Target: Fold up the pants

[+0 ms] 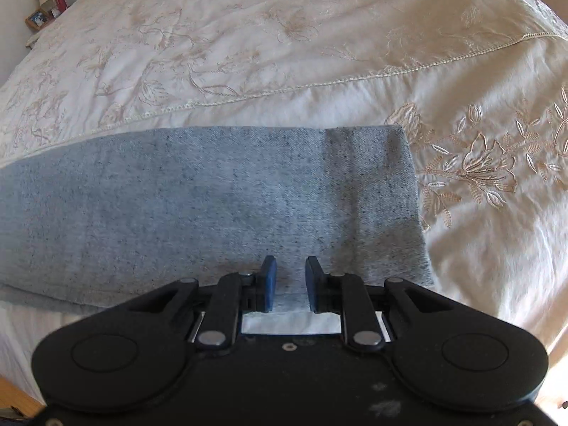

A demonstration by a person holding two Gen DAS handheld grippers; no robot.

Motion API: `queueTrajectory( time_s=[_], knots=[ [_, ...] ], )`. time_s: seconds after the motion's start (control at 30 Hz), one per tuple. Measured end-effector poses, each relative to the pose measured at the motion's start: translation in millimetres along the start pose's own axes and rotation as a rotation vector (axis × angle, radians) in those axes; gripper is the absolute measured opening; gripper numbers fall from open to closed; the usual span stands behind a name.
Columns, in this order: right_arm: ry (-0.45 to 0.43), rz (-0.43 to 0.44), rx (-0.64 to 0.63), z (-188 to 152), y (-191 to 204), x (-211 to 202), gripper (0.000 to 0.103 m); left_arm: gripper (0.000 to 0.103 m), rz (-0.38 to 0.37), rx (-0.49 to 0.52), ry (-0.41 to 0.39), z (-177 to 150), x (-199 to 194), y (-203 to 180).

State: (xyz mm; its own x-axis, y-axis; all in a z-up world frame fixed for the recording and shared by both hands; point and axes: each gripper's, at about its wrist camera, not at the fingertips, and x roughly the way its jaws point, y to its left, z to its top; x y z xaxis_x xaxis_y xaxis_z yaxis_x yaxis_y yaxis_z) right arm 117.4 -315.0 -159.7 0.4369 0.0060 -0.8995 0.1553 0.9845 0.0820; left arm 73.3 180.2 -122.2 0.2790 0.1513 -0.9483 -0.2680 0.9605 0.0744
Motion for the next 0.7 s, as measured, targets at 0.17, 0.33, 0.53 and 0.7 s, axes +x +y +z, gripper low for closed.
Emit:
queueTrajectory(
  time_s=[0.17,0.33,0.53,0.7],
  knots=[
    [-0.045,0.157,-0.005,-4.3,84.2,-21.3,0.022,0.015,0.022,-0.020,-0.059,32.5,4.6,49.0],
    [-0.024,0.285,-0.036,-14.3,190.6,-27.5,0.023,0.016,0.007,-0.002,-0.090,66.0,18.7,101.2],
    [0.036,0.351,-0.075,-31.0,312.7,-25.3,0.024,0.016,-0.013,0.078,-0.105,94.7,39.8,157.4],
    [0.196,0.445,0.231,-43.5,352.8,6.5,0.028,0.016,-0.018,0.191,-0.132,108.6,50.6,188.1]
  ],
)
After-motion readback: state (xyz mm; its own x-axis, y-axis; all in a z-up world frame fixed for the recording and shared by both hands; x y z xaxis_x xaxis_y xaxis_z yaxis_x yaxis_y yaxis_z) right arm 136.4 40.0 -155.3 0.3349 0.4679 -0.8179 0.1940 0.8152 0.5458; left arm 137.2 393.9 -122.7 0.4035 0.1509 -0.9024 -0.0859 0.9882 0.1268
